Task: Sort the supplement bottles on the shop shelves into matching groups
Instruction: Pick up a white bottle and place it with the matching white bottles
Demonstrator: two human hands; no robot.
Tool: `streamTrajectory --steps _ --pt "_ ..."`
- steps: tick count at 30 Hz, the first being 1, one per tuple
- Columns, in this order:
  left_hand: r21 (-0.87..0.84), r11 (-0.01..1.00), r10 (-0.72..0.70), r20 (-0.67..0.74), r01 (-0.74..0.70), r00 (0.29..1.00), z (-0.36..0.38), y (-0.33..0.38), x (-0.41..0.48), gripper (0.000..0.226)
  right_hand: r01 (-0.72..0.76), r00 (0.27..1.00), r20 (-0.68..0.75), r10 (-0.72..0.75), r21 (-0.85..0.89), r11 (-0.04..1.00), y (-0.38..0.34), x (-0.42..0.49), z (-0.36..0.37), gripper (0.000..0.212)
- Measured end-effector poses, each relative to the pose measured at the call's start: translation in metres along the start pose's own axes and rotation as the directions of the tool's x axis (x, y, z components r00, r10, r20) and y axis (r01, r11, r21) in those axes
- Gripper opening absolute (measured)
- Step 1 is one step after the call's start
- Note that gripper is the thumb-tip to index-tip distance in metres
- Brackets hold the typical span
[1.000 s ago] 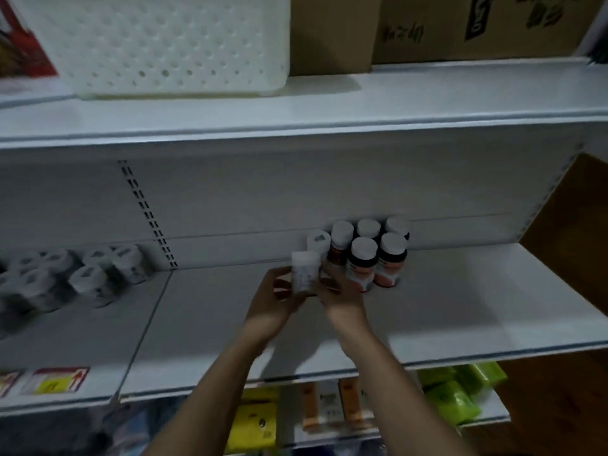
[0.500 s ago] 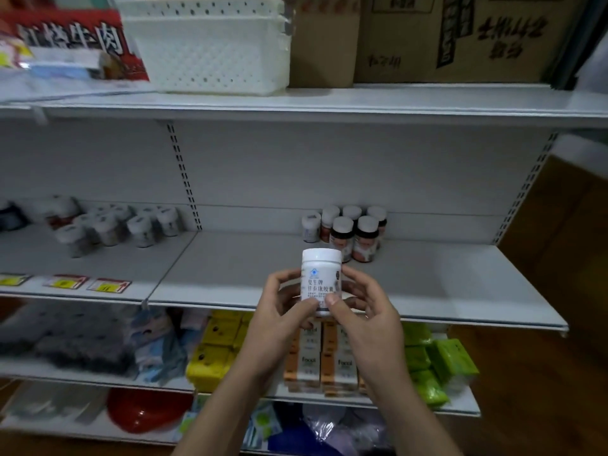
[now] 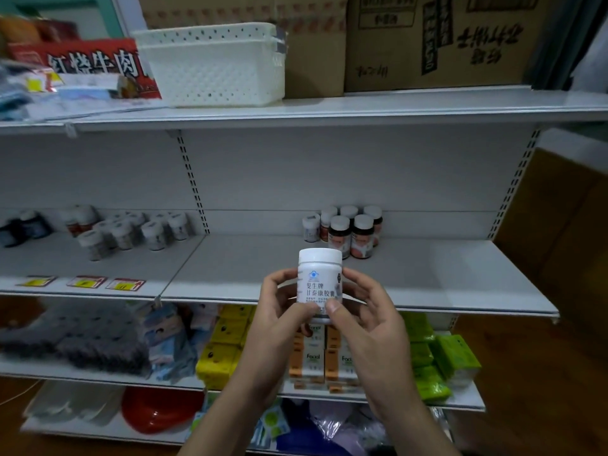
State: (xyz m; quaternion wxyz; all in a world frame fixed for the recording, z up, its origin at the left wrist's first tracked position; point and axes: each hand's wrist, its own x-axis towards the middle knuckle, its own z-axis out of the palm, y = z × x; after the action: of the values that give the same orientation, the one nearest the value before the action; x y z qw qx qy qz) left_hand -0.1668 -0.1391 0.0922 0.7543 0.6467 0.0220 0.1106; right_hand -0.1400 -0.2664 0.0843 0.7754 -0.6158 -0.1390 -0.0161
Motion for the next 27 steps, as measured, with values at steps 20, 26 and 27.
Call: streamTrajectory --steps 20,26,27 --pt "-0.048 0.998 0.031 -0.037 -0.033 0.999 0.005 0.006 -0.013 0.052 0.022 0.999 0.039 -0.023 0.022 1.000 -0.009 -0.015 0.003 0.039" --pt "-0.040 0.998 0.045 -0.065 -0.047 0.997 -0.005 0.002 -0.012 0.054 -0.027 0.996 0.086 0.021 0.073 0.997 0.001 -0.011 0.009 0.041" --pt "-0.036 0.998 0.049 -0.065 -0.051 0.997 -0.008 0.001 -0.011 0.053 -0.032 0.996 0.087 0.025 0.075 0.997 0.003 -0.010 0.012 0.041"
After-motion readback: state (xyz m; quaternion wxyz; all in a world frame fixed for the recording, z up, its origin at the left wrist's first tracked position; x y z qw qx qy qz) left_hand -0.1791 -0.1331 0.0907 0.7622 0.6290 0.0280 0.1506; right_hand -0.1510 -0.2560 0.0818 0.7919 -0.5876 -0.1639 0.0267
